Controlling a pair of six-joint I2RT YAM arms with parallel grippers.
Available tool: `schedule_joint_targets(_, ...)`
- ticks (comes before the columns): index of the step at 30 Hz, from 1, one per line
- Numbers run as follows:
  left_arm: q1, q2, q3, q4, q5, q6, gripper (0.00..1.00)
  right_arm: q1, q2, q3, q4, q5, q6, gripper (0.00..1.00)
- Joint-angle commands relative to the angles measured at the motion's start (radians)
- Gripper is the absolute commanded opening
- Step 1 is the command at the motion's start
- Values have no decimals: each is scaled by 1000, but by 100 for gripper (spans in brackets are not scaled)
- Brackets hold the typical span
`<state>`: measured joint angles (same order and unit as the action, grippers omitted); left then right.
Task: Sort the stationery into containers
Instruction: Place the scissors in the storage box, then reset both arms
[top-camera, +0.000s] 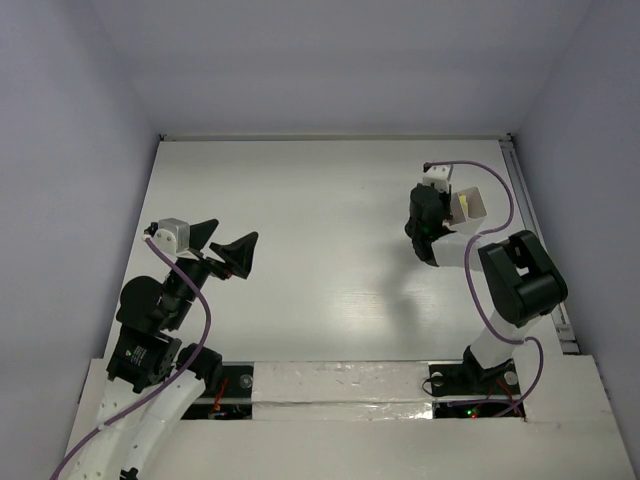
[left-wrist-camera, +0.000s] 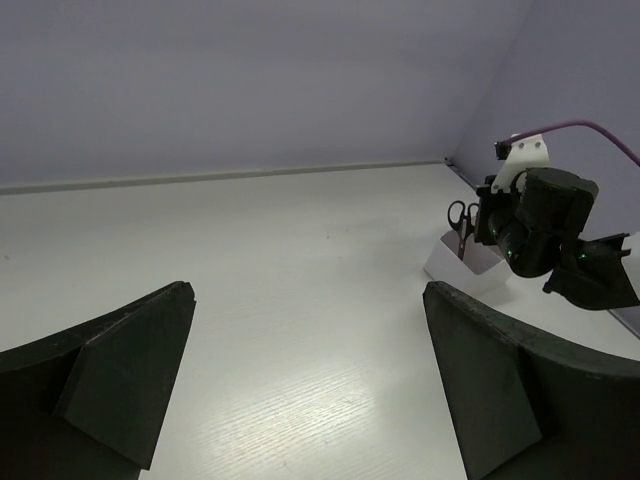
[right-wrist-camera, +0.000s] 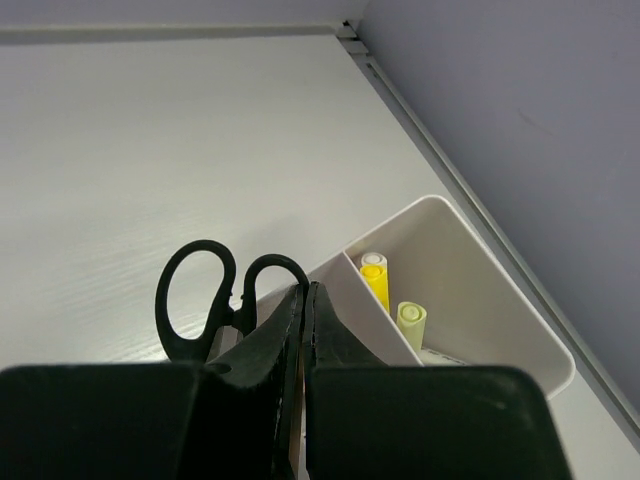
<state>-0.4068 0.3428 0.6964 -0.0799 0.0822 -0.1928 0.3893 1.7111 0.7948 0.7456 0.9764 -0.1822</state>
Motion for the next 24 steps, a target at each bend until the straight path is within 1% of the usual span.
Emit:
schedule_joint_targets(1,-6,-5,38,31,5,-5,99,-3,-31,40,-45,25,56,0)
schedule_joint_targets(3,-6,-5,37,32,5,-4,99,-3,-33,40,-43,25,55,1)
schedule_joint_targets(6,-6,-5,38,32,5,-5,99,-3,-47,27,-48,25,70,13)
schedule_joint_targets(7,-6,-4,38,32,5,-5,99,-3,-53,24,-55,18,88,21)
schedule_joint_targets(8,-6,-4,37,34,5,-5,99,-3,-60,21,-80,13,98,23)
schedule_joint_targets(10,-6,-2,37,32,7,-4,99,-3,-93,21,-100,-5,122,38)
schedule_joint_targets(11,-6,-1,37,32,7,-5,99,-3,-106,26,-130,-13,131,41)
schedule_joint_targets(12,-6,-1,37,34,7,-5,99,-3,-119,30,-147,-21,145,45)
schedule_joint_targets(13,-6,1,37,32,7,-5,99,-3,-149,35,-169,-34,168,47)
schedule_joint_targets(14,-6,1,37,34,7,-5,99,-3,-166,38,-202,-42,179,52)
schedule_joint_targets(15,-6,4,37,34,5,-5,99,-3,-183,47,-221,-53,181,52)
schedule_joint_targets(16,-6,4,37,34,5,-5,99,-3,-217,53,-242,-76,226,58)
schedule_joint_targets(18,-6,7,37,35,5,-5,99,-3,-251,72,-313,-105,259,59)
schedule_joint_targets(21,-6,13,37,37,5,-5,99,-3,-329,86,-405,-188,325,60)
schedule_joint_targets(24,-6,22,38,35,7,-5,99,-3,-412,101,-504,-351,403,61)
